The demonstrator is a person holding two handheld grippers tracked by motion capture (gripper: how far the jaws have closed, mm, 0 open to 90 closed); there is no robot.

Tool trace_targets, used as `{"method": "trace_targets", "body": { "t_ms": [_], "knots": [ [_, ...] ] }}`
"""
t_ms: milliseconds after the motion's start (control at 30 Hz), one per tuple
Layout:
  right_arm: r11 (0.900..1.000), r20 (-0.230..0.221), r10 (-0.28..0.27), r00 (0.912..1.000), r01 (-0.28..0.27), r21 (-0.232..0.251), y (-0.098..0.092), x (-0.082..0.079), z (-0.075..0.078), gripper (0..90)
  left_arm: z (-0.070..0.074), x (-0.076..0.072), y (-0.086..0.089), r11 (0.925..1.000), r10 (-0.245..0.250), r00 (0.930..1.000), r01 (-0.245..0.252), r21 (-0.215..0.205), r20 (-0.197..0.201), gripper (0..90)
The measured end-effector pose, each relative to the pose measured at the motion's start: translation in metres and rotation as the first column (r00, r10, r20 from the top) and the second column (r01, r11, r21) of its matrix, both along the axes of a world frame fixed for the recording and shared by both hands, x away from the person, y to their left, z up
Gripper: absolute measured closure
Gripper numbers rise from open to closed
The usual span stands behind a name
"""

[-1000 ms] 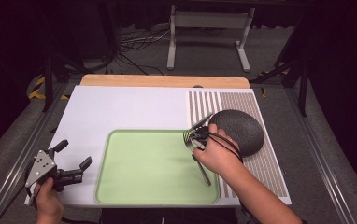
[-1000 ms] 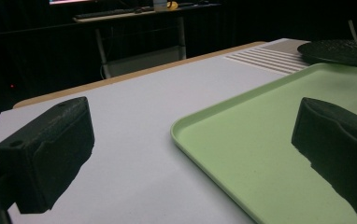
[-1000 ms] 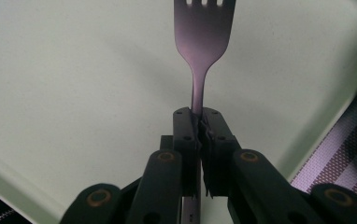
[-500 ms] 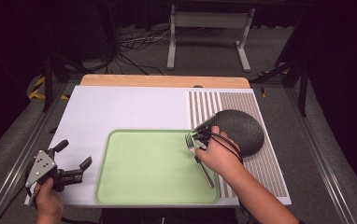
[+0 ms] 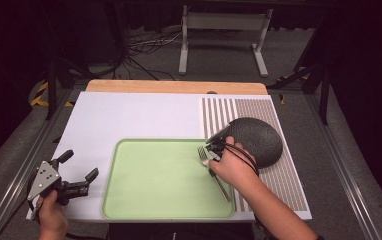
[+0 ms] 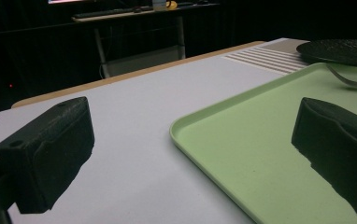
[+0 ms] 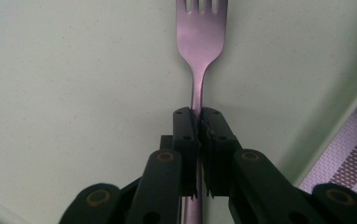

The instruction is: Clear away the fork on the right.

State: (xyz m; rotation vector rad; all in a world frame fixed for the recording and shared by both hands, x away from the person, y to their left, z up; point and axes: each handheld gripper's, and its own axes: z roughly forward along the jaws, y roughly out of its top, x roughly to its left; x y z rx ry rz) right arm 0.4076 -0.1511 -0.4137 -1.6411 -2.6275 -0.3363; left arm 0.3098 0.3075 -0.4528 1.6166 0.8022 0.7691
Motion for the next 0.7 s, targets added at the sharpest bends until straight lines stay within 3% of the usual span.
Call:
{"method": "trace_targets", "body": {
  "t_ms": [433, 633, 700],
  "knots": [
    [1.0, 0.003, 0.008, 1.0, -0.008, -0.011, -0.0002, -0.0003, 0.0013, 80.9, 0.0001, -0.0001, 0.0001, 1.0, 0.0, 1.0, 0.0, 0.0, 0.0, 0.0],
    [0.999, 0.042, 0.041, 0.9983, -0.041, -0.003, -0.0005, -0.0011, 0.0058, 77.5, 0.0002, -0.0001, 0.0, 1.0, 0.001, 1.0, -0.001, 0.001, 0.0, 0.0],
    [0.996, 0.103, 0.083, 0.9912, -0.084, 0.0, 0.0011, -0.0021, 0.0084, 69.4, 0.0002, -0.0001, 0.0, 1.0, 0.001, 1.0, -0.001, 0.001, 0.0, 0.1]
  ]
}}
